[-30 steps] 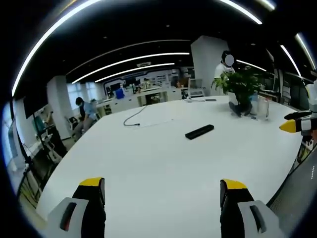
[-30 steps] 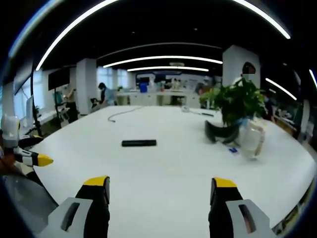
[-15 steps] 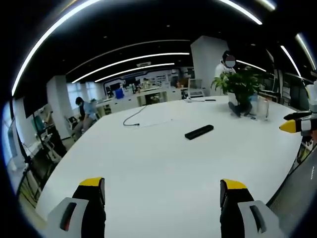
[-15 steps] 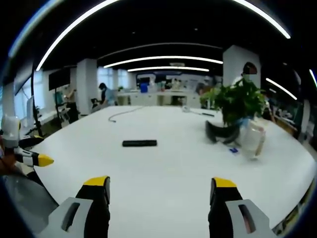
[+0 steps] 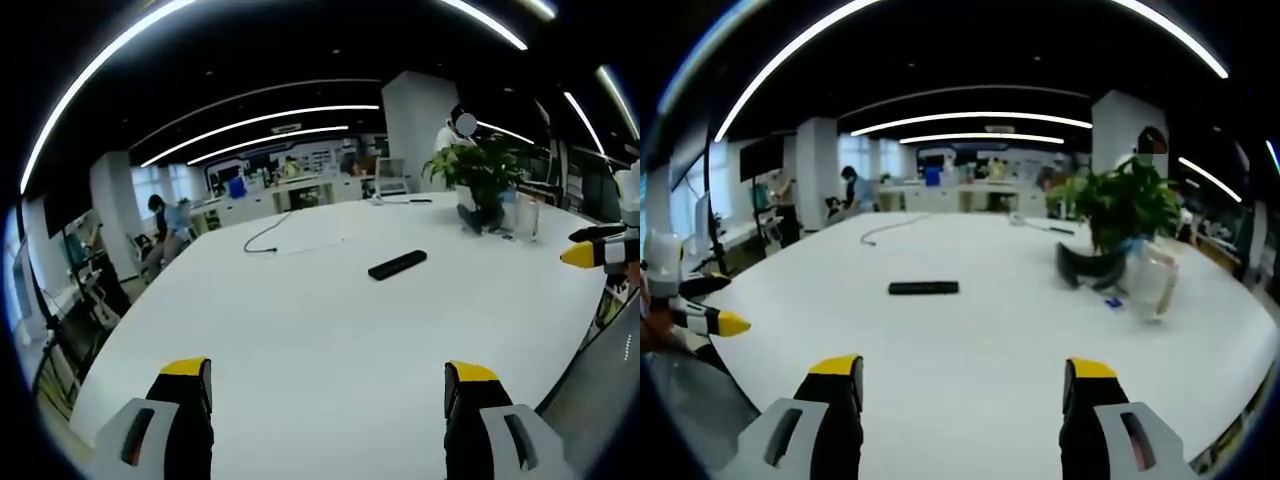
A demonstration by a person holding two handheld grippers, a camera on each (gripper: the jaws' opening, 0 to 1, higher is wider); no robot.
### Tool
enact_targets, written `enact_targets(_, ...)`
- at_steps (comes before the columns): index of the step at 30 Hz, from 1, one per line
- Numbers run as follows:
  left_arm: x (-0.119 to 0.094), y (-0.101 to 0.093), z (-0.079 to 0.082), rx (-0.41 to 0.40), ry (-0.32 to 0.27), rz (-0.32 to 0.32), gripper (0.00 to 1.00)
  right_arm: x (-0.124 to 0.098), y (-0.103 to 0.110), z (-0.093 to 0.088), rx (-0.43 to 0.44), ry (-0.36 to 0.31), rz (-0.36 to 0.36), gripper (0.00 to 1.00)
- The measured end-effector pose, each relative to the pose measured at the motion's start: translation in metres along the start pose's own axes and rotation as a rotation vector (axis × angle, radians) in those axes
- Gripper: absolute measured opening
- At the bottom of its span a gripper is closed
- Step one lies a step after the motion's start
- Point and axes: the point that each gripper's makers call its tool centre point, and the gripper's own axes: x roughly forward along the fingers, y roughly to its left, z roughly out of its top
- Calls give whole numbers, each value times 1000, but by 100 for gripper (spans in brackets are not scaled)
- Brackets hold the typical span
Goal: Press the specified remote control buttons in sequence, fully releasing each button before pressing the next.
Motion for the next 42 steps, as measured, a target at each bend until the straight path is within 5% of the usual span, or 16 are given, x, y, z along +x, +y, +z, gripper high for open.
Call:
enact_targets(28,5,-14,-2,-43,49,-83,96,-1,-1,1,29,-6,11,78)
enact_targets(42,44,-21,37,2,19,-160,95,0,3,-1,55,2,39,71)
